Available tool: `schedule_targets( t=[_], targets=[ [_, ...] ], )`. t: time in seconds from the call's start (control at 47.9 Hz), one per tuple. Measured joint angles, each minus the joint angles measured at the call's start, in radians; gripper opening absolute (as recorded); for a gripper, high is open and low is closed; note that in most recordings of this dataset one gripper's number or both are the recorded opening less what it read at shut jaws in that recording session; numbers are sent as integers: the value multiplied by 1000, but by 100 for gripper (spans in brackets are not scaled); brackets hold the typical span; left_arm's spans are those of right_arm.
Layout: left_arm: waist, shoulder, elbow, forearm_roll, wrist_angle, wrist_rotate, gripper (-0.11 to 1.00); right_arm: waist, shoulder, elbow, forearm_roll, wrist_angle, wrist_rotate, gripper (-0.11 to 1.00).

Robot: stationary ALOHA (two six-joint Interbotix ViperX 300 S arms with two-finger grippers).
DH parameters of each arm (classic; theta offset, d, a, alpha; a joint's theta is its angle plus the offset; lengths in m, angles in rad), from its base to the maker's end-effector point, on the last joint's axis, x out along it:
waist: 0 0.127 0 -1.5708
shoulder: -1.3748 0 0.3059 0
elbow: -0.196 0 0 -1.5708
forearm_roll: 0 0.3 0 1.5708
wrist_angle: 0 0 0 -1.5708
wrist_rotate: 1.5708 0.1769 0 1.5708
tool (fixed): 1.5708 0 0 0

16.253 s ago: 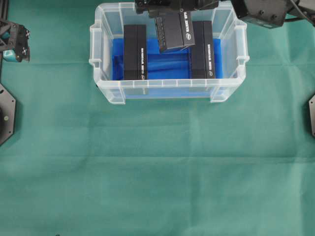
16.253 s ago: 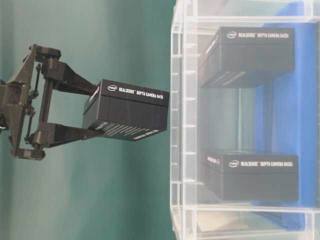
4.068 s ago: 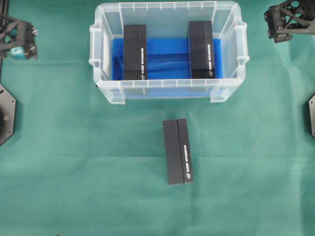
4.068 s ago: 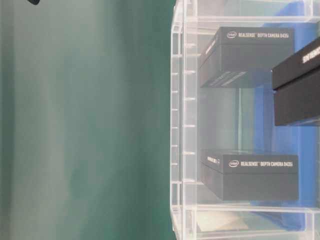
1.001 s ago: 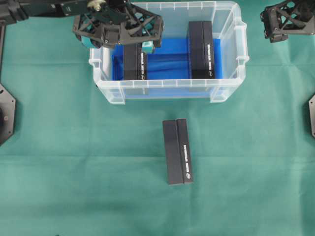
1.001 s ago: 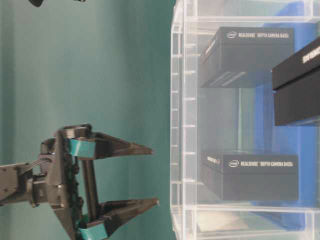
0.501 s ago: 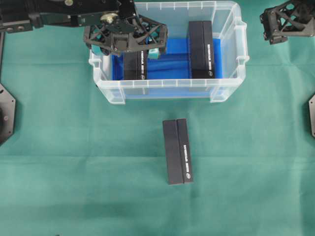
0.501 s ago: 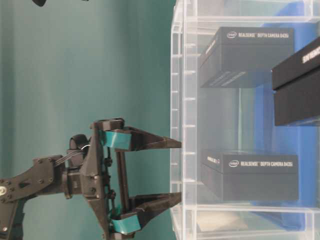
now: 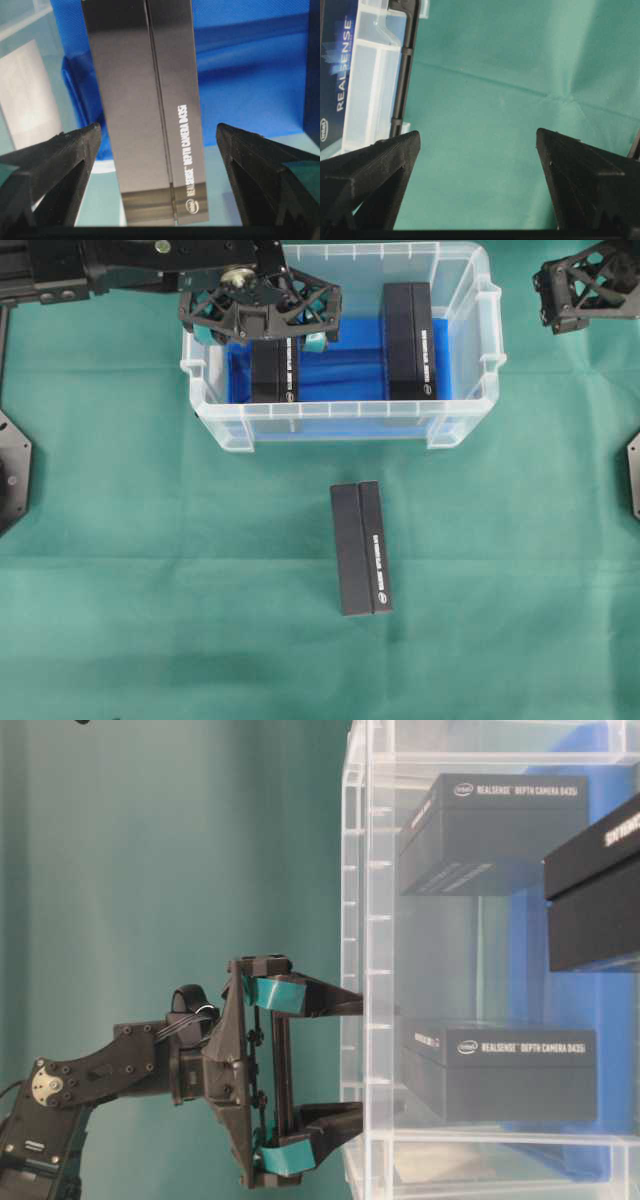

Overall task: Take out the box from the case.
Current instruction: 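Lower the open left gripper around the left black box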

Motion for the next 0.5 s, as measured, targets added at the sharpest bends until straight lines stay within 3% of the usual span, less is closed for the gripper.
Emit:
schedule_targets(
  t=[0.501],
  targets=[
    [3, 8, 58, 2, -63, -43, 98, 0, 0, 6, 2, -18, 0, 93]
  ],
)
